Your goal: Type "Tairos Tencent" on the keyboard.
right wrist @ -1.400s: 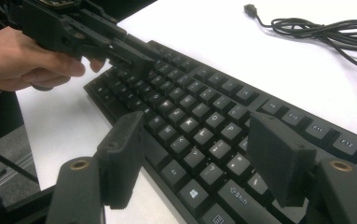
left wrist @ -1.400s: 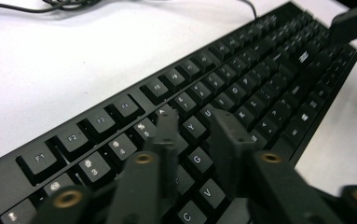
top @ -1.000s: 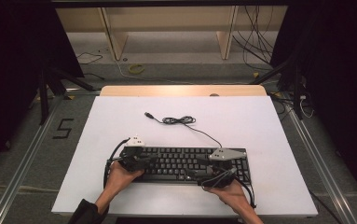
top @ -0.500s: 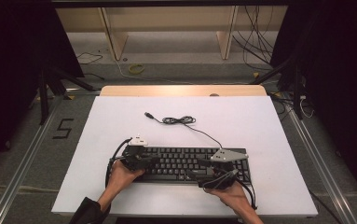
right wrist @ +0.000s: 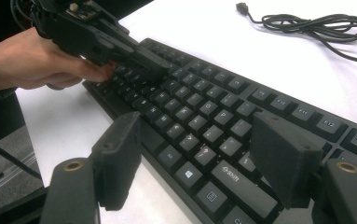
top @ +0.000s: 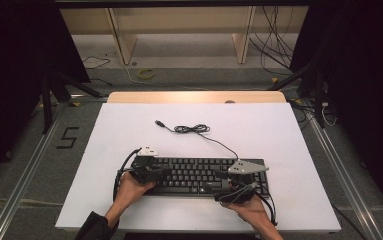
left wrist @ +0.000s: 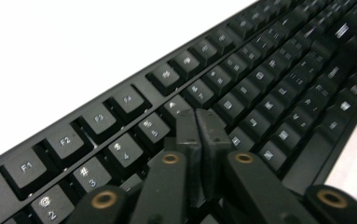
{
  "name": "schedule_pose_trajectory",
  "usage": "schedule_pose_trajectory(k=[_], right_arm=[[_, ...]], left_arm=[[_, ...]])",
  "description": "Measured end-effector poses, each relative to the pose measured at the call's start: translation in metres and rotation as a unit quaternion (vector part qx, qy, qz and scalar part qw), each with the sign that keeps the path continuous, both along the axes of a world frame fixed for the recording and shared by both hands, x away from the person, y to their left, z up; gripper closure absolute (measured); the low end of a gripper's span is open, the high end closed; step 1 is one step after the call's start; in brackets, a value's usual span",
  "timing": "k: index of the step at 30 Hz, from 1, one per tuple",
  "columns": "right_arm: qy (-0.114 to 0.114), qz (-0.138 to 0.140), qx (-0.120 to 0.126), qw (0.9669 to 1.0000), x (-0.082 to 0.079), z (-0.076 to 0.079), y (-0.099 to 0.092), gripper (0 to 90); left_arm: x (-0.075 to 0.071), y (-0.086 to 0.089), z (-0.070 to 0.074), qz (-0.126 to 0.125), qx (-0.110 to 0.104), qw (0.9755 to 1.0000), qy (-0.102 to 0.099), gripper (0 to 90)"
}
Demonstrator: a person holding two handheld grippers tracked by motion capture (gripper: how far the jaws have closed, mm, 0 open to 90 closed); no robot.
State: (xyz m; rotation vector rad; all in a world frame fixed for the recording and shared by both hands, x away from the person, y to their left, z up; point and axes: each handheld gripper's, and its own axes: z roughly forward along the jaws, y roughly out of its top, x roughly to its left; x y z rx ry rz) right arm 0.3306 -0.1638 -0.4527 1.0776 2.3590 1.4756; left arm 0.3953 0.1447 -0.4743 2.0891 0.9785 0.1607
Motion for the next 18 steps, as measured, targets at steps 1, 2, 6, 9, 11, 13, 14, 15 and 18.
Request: schedule_pose_trajectory(k=[1,2,6,9,11,13,14,15,18], right_arm=[[0.0,0.0,0.0,1.0,0.0,0.0,0.0,34.9],[-0.001,0.0,0.0,1.0,0.0,0.0,0.0,34.9],[-0.001,-0.002,0.001,1.0,0.0,0.0,-0.001,34.9],[-0.003,-0.002,0.002,1.0,0.0,0.0,-0.002,34.9],[-0.002,-0.003,0.004,1.0,0.0,0.0,-0.003,34.9],[-0.003,-0.002,0.005,1.0,0.0,0.0,-0.003,34.9],[-0.004,-0.003,0.005,1.0,0.0,0.0,-0.004,34.9],[-0.004,-0.003,0.005,1.0,0.0,0.0,-0.004,34.9],[-0.005,-0.005,0.007,1.0,0.0,0.0,-0.006,34.9]], left_arm=[[0.0,0.001,0.001,-0.003,0.0,1.0,0.0,84.3],[0.0,0.001,0.002,0.0,-0.005,1.0,-0.001,83.6],[-0.001,0.004,0.005,-0.001,-0.016,0.9999,-0.001,80.2],[-0.002,0.006,0.007,-0.001,-0.025,0.9997,-0.002,76.3],[-0.002,0.008,0.008,-0.002,-0.033,0.9995,0.002,73.1],[-0.003,0.009,0.008,-0.001,-0.043,0.9991,0.003,69.3],[-0.003,0.01,0.009,-0.004,-0.045,0.999,0.003,67.7],[-0.003,0.01,0.009,-0.003,-0.052,0.9987,0.002,65.5],[-0.005,0.011,0.012,-0.006,-0.063,0.998,0.001,58.7]])
